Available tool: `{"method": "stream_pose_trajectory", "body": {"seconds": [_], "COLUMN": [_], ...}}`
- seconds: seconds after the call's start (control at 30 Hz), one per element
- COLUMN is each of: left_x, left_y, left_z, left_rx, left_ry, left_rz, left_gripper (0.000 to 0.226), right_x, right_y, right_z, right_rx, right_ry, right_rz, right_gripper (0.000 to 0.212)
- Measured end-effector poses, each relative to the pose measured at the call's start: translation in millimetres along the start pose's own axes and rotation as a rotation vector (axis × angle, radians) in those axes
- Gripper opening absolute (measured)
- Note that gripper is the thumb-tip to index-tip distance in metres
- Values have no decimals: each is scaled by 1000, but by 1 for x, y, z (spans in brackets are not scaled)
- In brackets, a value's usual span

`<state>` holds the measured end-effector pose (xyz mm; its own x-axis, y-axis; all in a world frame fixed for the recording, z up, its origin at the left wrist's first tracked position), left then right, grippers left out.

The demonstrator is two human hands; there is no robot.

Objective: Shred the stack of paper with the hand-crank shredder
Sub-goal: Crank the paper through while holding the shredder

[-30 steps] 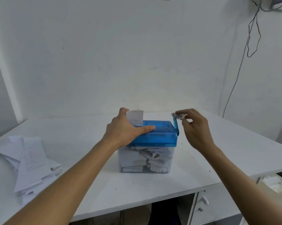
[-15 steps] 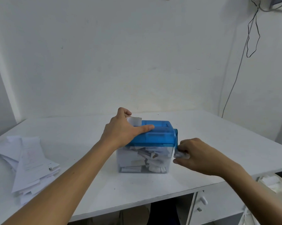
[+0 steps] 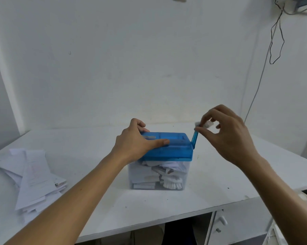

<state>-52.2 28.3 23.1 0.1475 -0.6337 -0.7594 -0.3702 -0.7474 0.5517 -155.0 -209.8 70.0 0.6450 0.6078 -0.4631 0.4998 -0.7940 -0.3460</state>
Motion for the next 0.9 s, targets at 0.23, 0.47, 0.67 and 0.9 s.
{"method": "stream_pose_trajectory", "body": {"seconds": [0.23,0.47,0.67,0.9], "left_x": [0,-3,-2,-3], "left_y": [1,-3,-3,-5], "left_z": [0,2,2,2], "left_rx": [18,93,92,92], "left_ry": [-35,-110,-96,-88], "left_rz": [-18,-90,-102,-113], "left_gripper": [107,116,114,105], "right_x": [30,40,79,63], "right_y": [31,47,58,41], "right_z": [4,27,64,73], "right_rx": [-32,71,292,416], "right_ry": [110,-48,-365,-632], "right_rz": [-60,-26,0,62], "right_gripper": [9,50,34,12]}}
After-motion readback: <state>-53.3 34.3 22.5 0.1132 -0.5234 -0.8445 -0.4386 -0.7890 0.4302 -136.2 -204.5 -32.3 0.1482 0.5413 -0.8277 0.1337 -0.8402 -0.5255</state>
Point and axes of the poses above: each hand's wrist, its own z-axis away from the middle knuckle, its own x-axis out of the palm, y = z × x, the point moved 4 cm from there along -z, towards the middle knuckle, and after that the axes turned 15 degrees about -z, right-handed, at the moved point
